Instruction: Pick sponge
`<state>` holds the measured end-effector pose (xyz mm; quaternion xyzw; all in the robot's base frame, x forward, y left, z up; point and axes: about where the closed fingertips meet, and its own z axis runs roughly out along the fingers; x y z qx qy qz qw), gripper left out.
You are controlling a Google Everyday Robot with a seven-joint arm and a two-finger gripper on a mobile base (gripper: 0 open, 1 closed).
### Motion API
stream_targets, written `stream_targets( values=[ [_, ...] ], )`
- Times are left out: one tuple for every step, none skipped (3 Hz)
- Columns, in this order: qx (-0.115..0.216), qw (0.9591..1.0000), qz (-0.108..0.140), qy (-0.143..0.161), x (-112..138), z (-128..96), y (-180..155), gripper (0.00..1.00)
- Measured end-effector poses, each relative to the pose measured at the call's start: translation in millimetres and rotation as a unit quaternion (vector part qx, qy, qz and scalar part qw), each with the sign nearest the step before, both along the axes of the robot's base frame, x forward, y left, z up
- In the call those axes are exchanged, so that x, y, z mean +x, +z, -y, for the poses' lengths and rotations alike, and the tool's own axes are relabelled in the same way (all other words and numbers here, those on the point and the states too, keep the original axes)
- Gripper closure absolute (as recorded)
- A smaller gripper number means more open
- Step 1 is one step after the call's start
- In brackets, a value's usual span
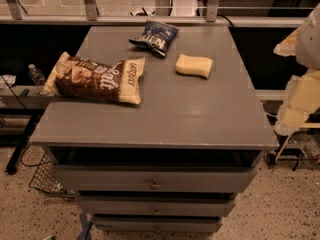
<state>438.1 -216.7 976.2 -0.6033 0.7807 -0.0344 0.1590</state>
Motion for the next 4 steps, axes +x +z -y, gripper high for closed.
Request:
stream_targets(
  values=[
    [0.000, 1.0000, 0.000, 0.000, 0.0, 0.0, 0.0, 0.00],
    [0.022, 0.9997, 0.008, 0.000, 19.3, -3.9, -1.8, 0.00],
    [0.058, 0.9982, 0.012, -0.012, 52.1, -9.9, -9.8, 0.00],
    [0.095, 0.9948, 0.015, -0.035, 88.7, -17.4, -24.3, 0.00]
  ],
)
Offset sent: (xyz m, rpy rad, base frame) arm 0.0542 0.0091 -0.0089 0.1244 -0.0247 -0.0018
